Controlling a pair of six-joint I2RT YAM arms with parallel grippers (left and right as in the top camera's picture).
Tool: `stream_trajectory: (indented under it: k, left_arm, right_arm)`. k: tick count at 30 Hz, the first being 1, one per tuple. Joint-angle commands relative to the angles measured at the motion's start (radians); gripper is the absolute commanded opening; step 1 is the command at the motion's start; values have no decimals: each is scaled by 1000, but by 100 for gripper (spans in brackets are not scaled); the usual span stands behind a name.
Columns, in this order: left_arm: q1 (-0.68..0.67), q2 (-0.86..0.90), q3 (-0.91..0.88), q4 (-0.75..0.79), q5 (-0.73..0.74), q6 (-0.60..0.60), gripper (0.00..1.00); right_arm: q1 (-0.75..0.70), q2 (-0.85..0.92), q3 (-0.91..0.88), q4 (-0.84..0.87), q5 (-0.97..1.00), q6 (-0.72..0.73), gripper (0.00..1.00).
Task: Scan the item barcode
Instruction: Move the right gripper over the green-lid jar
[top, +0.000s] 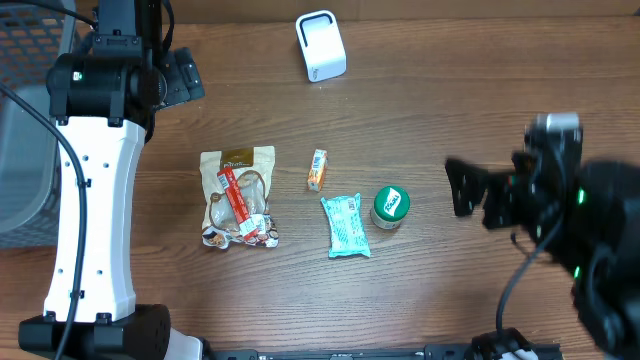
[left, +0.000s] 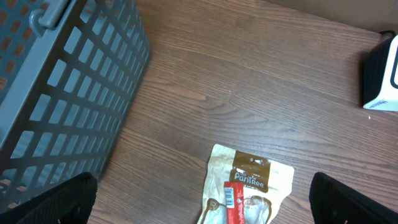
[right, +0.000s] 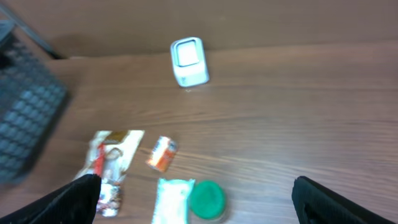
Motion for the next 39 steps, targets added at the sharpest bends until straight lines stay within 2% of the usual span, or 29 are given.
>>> stream_trajectory:
  k: [1,2,3,4,6,17,18,21,23,25,33,39]
  left_arm:
    - [-2,-7,8,1,-14,11,100]
    - [-2,-7,8,1,-13,11,100]
    - [-2,-7,8,1,-14,11,100]
    - [-2,-7,8,1,-13,11,100]
    - [-2,-7,8,1,-13,11,100]
    - [-2,-7,8,1,-13,11,100]
    - [-2,-7,8,1,-13,11,100]
    - [-2,-7,8,1,-14,11,100]
    - [-2,-7,8,1,-14,11,100]
    - [-2,-7,8,1,-13,11,100]
    - [-2,-7,8,1,-13,11,100]
    - [-2,-7,8,1,-14,11,100]
  right_arm:
    - [-6,94,101,-38,-140,3,100]
    - [-6,115,105,-42,-177,3,100]
    - [-6,130,105,-46,-198,3,91]
    - [-6,145,105,-53,-208,5,66]
    - [-6,175,104,-84,-206,10,4]
    - [-1,302,80,-183,-196,63,6]
    - [2,315,74,-190,-192,64,11]
    - [24,352,45,-201,-186,64,36]
    - [47,378,29,-203,-158,93,66]
    - [74,404,13,-203,-94,155,85]
    - [181,513,-42,-171,43,202,95]
    - [203,614,-43,-164,76,222,97]
